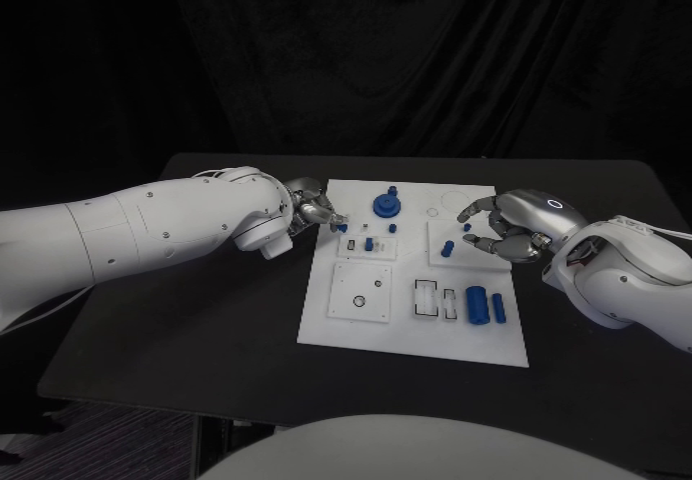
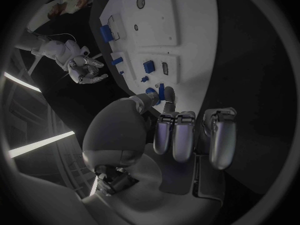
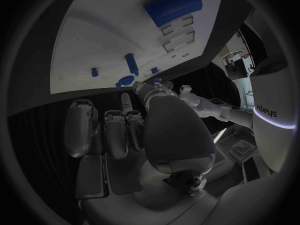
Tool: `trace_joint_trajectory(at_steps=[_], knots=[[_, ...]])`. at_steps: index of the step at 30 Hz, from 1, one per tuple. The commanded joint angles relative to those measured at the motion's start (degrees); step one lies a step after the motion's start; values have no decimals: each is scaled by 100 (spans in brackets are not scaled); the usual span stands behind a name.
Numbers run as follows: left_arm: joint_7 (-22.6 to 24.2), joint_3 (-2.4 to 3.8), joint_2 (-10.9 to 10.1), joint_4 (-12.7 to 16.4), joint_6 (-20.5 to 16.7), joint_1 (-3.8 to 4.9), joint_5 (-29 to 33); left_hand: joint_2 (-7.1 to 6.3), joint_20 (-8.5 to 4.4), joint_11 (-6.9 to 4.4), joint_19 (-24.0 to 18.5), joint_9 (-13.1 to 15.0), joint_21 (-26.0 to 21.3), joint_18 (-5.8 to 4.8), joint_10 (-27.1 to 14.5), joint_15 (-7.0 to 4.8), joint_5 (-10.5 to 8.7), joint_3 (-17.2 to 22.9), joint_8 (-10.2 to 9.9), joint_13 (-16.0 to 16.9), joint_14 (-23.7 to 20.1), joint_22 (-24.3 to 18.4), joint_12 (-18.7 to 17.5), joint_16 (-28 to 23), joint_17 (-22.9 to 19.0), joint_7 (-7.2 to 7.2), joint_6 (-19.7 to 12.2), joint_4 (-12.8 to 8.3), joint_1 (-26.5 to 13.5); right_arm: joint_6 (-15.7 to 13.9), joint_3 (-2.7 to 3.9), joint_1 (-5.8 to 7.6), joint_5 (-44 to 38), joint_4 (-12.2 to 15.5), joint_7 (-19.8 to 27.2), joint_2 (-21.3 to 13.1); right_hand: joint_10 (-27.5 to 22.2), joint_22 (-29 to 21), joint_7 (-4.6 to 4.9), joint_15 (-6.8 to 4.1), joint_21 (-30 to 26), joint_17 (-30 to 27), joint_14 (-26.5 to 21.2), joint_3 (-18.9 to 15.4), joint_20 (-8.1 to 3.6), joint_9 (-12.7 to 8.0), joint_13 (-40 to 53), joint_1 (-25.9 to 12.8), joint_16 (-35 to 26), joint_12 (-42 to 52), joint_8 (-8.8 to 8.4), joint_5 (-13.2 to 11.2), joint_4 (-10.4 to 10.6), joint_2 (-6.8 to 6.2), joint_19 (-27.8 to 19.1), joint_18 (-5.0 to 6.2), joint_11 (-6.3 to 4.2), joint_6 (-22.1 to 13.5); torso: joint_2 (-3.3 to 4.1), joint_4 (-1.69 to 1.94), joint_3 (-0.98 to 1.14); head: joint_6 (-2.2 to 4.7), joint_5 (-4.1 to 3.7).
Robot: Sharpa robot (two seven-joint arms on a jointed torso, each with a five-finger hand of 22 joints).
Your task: Assemble the parts on the task board
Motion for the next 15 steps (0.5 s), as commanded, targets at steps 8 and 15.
trace_joint_trajectory(at_steps=[8, 15], knots=[[76, 4, -104, 311, -220, -7, -403, 104, -25, -29, 444, 31, -38, 13, 617, -15, 442, -319, 22, 1506, 605, 1384, 20, 15, 1506, -22, 2, 22, -21, 12, 3, -7, 45, 13, -97, -5, 18, 1068, -11, 9, -21, 1028, 429, 26, 26, -7, 761, 33, -31, -20, -21, 16, 2, 38, -26, 61, 8, 46, 3, -19, 0, -1, 21], [180, 4, -103, 366, -321, -14, -691, 114, -25, -30, 437, 32, -57, 17, 617, -14, 469, -337, 18, 1506, 605, 1379, 20, 15, 1506, -22, -4, 17, -9, 4, 3, -7, 48, 14, -93, -5, 18, 1068, -11, 9, -21, 1028, 429, 26, 26, -7, 761, 33, -31, -20, -21, 16, 2, 38, -26, 61, 8, 46, 1, -23, 6, -1, 31]])
